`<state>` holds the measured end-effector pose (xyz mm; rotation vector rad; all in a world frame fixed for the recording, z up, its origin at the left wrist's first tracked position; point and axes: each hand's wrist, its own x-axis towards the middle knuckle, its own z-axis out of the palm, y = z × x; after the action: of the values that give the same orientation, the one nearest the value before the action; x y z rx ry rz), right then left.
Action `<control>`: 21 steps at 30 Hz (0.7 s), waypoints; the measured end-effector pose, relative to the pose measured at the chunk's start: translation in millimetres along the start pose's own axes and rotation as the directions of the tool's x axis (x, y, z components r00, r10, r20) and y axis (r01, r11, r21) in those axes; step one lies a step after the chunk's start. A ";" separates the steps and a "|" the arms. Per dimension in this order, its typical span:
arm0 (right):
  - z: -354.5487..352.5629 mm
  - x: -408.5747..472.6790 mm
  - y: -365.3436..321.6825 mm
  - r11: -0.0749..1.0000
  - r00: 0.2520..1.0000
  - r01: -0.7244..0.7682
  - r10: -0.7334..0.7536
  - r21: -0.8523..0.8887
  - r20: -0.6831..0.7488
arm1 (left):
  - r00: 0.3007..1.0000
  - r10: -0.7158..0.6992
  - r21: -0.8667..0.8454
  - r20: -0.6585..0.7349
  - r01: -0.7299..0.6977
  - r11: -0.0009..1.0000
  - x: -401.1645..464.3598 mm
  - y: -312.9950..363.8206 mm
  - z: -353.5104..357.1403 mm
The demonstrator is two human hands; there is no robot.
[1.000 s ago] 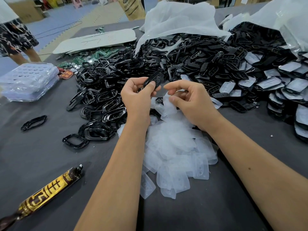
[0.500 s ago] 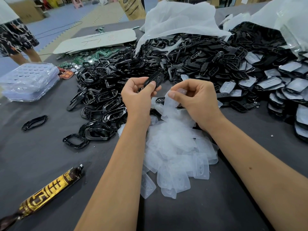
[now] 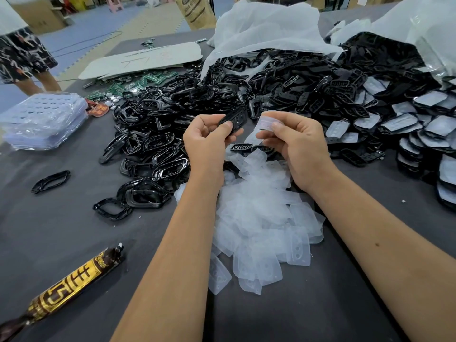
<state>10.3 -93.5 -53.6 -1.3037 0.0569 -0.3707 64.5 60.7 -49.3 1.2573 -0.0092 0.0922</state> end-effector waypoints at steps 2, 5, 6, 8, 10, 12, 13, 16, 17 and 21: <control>0.4 -0.6 0.1 1.000 1.000 0.007 -0.007 0.007 0.013 | 1.000 0.010 0.012 0.002 -0.010 1.000 0.1 -0.5 0.0; 1.7 -3.3 0.4 1.000 1.000 0.011 -0.011 0.020 0.022 | 0.999 0.037 0.018 0.026 -0.038 0.999 -0.4 -2.2 0.4; 2.2 -4.1 0.1 1.000 1.000 0.008 -0.008 0.027 0.025 | 0.998 0.049 0.022 0.039 -0.050 0.999 -0.9 -2.6 0.6; 2.4 -5.3 -0.9 1.000 1.000 0.004 -0.005 0.025 0.022 | 0.996 0.063 0.048 0.064 -0.066 0.997 -2.5 -2.2 0.8; 3.1 -6.4 -2.3 1.000 1.000 0.007 -0.007 0.017 0.008 | 0.995 0.060 0.077 0.075 -0.066 0.995 -3.8 -1.5 1.3; 3.7 -6.9 -2.7 0.999 0.999 0.043 -0.043 -0.022 -0.005 | 0.995 0.057 0.094 0.078 -0.064 0.994 -4.6 -1.4 1.9; 3.7 -7.0 -2.6 0.996 0.998 0.069 -0.069 -0.056 -0.013 | 0.995 0.058 0.098 0.082 -0.065 0.993 -4.9 -1.4 2.2; 3.3 -6.4 -2.1 0.994 0.995 0.090 -0.093 -0.062 -0.039 | 0.992 0.076 0.091 0.102 -0.085 0.992 -6.0 -0.7 3.2; 2.9 -5.9 -2.0 0.996 0.995 0.083 -0.085 -0.038 -0.046 | 0.991 0.085 0.085 0.100 -0.093 0.992 -6.1 -0.6 3.1; 4.4 -7.5 -4.5 0.995 0.994 0.090 -0.093 -0.050 -0.063 | 0.993 0.088 0.078 0.081 -0.095 0.992 -5.2 -1.9 2.4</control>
<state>3.3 -88.1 -49.4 -1.3438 0.0619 -0.4929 59.6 57.5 -50.6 1.3419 -0.1313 0.1244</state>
